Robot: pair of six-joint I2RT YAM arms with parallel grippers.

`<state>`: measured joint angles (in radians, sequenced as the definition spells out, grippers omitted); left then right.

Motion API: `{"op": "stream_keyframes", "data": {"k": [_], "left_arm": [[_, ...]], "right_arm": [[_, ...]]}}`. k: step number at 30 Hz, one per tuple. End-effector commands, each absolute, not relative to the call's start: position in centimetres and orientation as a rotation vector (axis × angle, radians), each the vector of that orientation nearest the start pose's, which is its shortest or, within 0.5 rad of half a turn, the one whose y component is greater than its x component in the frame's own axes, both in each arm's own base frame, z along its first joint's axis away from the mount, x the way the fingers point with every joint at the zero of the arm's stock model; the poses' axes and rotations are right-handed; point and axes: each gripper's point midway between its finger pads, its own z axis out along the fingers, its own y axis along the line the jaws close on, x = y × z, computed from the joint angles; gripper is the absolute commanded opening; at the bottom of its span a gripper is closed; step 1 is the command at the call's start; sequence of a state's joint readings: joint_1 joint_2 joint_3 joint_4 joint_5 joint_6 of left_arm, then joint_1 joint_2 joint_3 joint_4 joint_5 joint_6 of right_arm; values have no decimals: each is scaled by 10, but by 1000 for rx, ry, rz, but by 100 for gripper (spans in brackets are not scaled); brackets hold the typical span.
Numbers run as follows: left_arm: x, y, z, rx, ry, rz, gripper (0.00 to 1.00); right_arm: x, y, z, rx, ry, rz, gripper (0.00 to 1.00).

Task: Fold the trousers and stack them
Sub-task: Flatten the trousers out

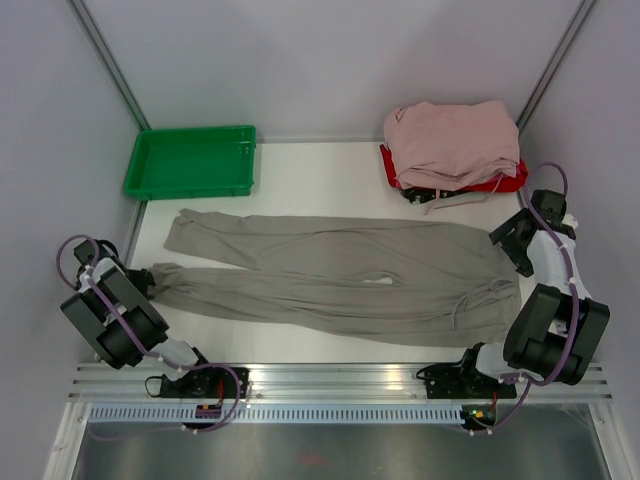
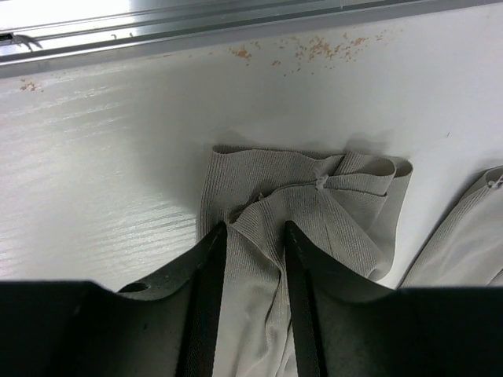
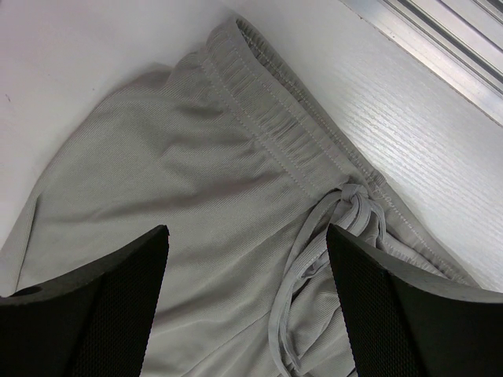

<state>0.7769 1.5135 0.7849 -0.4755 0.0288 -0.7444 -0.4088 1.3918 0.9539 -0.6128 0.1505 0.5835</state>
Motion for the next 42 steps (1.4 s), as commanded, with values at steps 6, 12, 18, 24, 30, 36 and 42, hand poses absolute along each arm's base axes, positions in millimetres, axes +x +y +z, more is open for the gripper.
{"op": "stream_keyframes", "data": {"k": [6,12,18,24,30,36,42], "left_arm": [[246,194,19,-1897,1948,-46,42],[243,186,32,-1874,1979,-76,51],[246,193,60,-1797,1926,-53,51],[252,192,55,-1811,1927,-95,47],[249,190,41,-1842,1941,-92,45],[240,190,31,-1862,1953,-44,44],[239,190,19,-1884,1967,-42,40]], "right_arm": [[296,-127,99,1291,2228,-109,88],[296,-125,97,1290,2233,-109,88],[299,-124,97,1295,2226,-102,88],[300,-125,98,1279,2234,-106,88],[303,-125,101,1281,2225,-98,88],[302,-124,97,1293,2217,-90,88],[304,-122,96,1297,2215,-76,88]]}}
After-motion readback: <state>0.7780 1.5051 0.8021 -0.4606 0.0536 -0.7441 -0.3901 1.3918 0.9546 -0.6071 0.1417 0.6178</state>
